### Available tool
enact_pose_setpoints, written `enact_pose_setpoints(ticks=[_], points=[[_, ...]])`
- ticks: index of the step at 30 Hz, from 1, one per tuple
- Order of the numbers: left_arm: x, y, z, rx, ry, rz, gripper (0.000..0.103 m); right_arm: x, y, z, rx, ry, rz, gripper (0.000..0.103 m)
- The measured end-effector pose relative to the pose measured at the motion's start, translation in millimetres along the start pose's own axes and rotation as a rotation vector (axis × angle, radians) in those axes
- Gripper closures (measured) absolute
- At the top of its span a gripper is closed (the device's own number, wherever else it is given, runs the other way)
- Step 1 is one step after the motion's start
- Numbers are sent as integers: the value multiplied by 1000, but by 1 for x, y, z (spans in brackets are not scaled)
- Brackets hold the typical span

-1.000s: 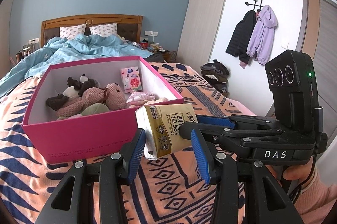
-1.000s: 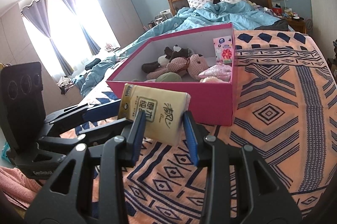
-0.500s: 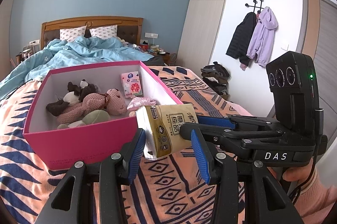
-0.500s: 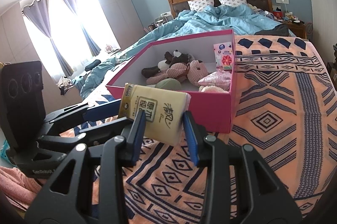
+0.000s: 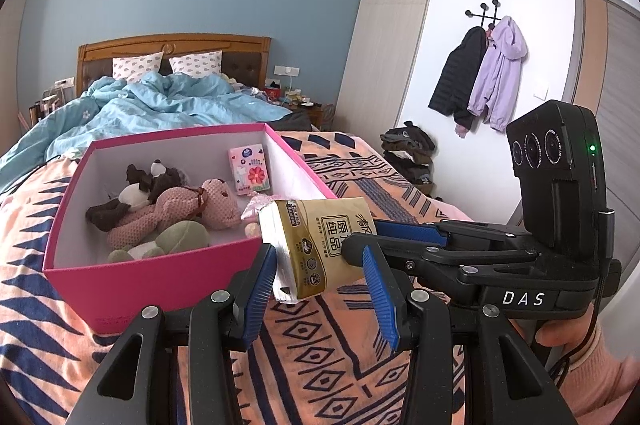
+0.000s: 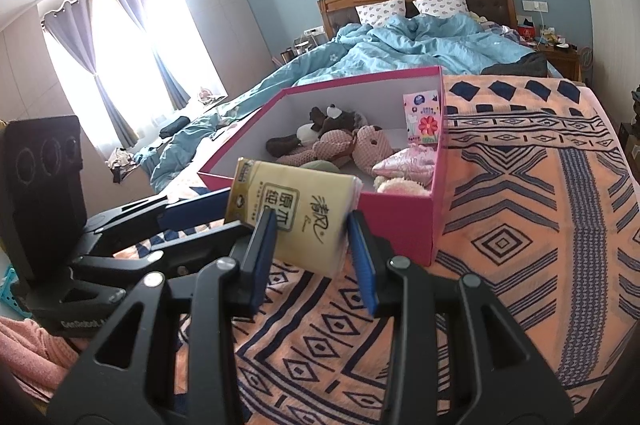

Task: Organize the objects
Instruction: 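Hold the beige carton with the right gripper above the box rim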

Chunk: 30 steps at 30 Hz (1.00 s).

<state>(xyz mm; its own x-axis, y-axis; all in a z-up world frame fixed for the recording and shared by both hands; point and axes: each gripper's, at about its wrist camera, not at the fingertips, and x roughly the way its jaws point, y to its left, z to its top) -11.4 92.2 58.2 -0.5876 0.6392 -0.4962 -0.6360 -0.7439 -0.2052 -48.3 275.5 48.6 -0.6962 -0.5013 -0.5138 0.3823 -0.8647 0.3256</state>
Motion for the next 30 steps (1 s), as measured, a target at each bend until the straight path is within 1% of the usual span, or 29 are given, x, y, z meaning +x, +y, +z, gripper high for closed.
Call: enact_pose_setpoints(ticks=[30], points=[[4, 5, 9, -2, -18, 3, 58, 3, 0, 12, -17, -11, -10, 63]])
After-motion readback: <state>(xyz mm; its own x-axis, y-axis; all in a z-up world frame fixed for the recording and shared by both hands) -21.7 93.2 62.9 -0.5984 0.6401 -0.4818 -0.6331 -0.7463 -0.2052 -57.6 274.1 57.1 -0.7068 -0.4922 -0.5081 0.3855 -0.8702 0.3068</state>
